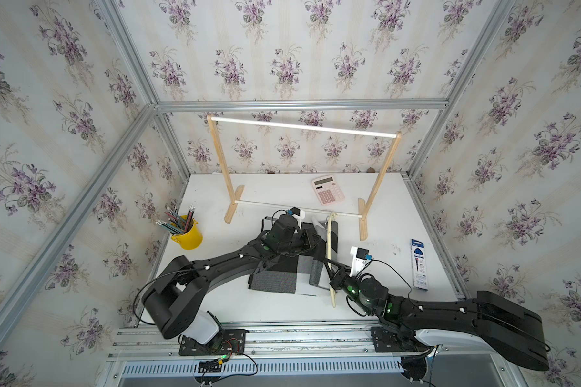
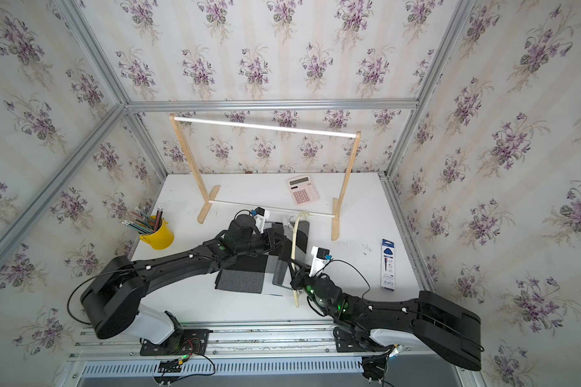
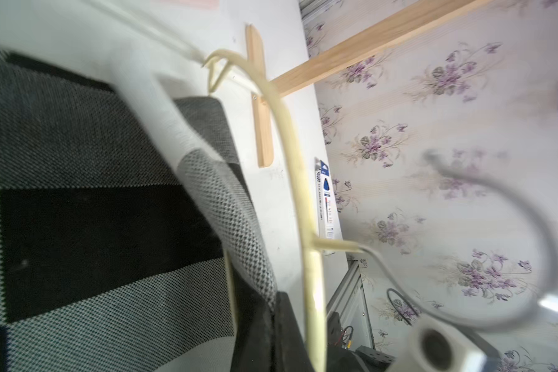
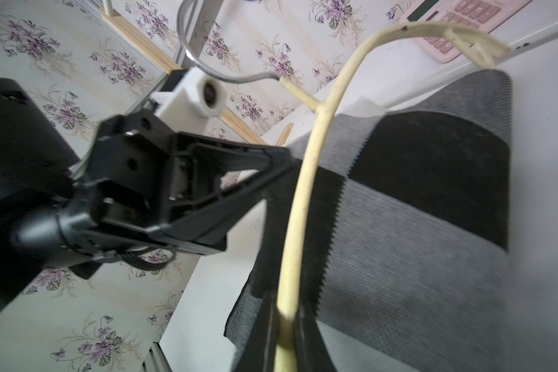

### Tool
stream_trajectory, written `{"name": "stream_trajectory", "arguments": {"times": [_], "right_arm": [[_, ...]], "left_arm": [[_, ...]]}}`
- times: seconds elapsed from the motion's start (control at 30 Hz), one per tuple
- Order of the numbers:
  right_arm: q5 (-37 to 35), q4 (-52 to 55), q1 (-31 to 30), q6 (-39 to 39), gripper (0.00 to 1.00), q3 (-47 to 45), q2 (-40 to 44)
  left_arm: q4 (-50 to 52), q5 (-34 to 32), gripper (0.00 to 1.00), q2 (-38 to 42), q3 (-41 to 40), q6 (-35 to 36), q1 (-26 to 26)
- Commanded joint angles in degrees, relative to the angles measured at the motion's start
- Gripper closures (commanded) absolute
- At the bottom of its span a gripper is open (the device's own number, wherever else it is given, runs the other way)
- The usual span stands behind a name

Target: Hang the scarf on the hanger

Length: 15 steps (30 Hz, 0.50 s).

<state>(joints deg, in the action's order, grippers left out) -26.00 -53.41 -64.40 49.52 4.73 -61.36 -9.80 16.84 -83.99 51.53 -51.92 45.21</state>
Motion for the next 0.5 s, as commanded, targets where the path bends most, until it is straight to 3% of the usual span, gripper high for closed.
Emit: {"name": "stream_trajectory", "arguments": {"times": [0.0,0.2,0.47], "right_arm": [[-0.32,-7.17,0.95,-1.64,1.0,-3.73,0.96],[8.25,-27.4,3.33,-3.01,1.0,-8.93,-1.86],[14.33,-40.16,4.13,-0.7,1.0,-9.35,-6.95]], "left_arm": [[9.94,-6.4,1.0,5.1,3.63,6.38,-0.21],[14.21,-10.57,1.0,8.49,6.77,9.04,-0.21],[22.38,-14.79,1.0,10.77,16.13,14.35,-0.19]]}}
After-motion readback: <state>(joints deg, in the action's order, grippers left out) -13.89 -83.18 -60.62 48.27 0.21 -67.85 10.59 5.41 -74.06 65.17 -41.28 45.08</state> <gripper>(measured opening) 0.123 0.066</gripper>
